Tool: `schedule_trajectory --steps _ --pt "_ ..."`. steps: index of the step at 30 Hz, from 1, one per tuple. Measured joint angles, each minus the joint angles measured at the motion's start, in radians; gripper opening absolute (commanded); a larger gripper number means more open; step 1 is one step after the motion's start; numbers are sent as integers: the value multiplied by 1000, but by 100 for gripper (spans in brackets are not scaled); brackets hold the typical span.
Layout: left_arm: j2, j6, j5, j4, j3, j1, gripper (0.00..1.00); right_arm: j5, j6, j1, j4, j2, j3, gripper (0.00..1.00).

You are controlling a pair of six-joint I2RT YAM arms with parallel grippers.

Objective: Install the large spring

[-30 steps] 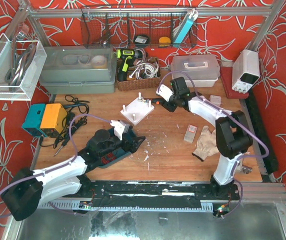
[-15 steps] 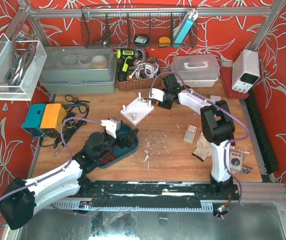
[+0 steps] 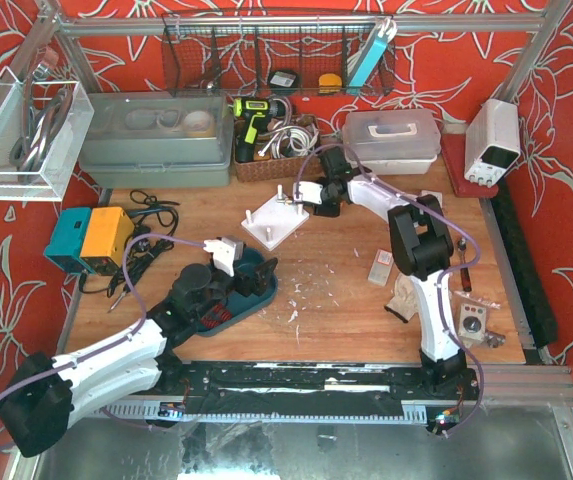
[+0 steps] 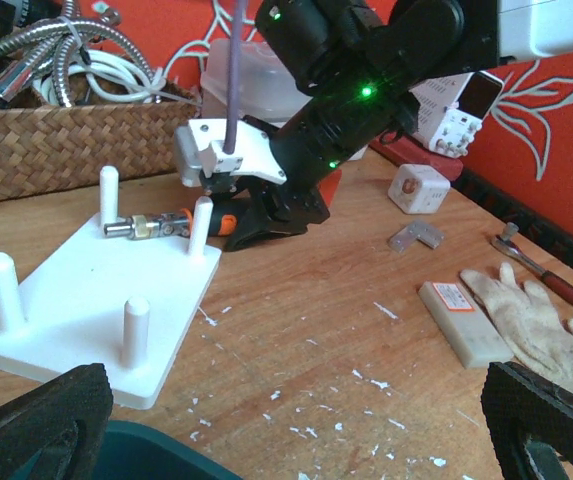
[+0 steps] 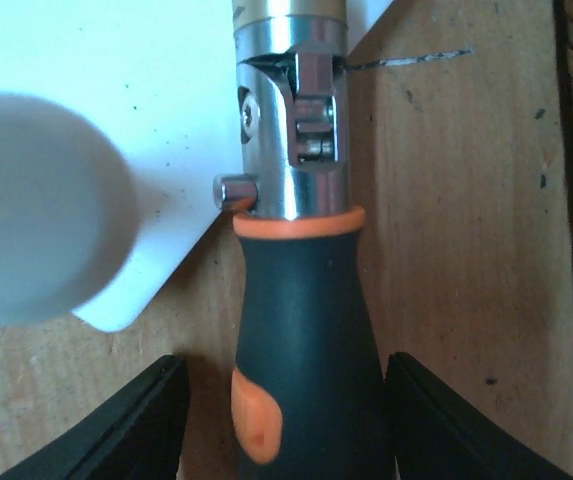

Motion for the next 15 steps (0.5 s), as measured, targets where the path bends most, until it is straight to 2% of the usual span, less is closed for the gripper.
schedule_trajectory --steps 6,15 --pt "-7 0 -3 -6 0 0 100 -1 -69 0 -39 50 71 48" --pt "-24 0 -8 -7 0 0 100 -3 -137 0 -53 56 84 24"
